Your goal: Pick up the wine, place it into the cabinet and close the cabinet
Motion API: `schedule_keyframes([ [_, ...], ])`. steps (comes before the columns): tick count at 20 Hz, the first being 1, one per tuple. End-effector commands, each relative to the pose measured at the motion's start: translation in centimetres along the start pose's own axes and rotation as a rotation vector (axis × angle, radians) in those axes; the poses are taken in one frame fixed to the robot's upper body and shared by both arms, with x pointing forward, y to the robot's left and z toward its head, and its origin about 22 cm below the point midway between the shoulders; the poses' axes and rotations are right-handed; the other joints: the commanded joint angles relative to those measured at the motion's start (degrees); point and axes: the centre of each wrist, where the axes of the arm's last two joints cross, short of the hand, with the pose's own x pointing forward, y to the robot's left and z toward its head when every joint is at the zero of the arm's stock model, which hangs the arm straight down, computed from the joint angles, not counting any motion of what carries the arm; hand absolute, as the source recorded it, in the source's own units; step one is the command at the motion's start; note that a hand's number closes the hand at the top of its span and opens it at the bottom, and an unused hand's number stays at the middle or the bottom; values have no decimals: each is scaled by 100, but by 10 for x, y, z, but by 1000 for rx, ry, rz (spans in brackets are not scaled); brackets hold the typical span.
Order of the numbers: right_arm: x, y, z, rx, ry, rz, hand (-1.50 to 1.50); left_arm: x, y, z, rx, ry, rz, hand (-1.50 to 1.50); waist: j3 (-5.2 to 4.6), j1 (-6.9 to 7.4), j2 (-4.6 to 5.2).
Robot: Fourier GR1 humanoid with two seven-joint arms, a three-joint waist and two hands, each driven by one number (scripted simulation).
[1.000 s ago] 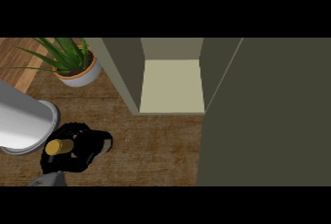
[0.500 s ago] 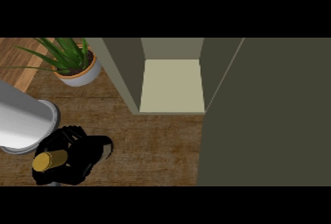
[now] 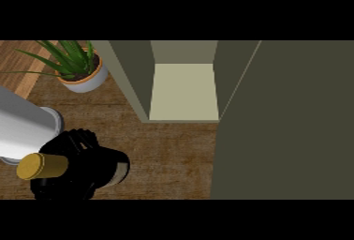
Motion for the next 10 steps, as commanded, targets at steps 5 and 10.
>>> schedule_keyframes([
  [5,16,3,25,35,-40,-49,-150,46,-67,-27,-62,43,14,150,0,-45,2],
  [10,12,-6,23,28,-55,-41,-150,59,-102,-32,-98,15,48,150,-1,-48,11],
])
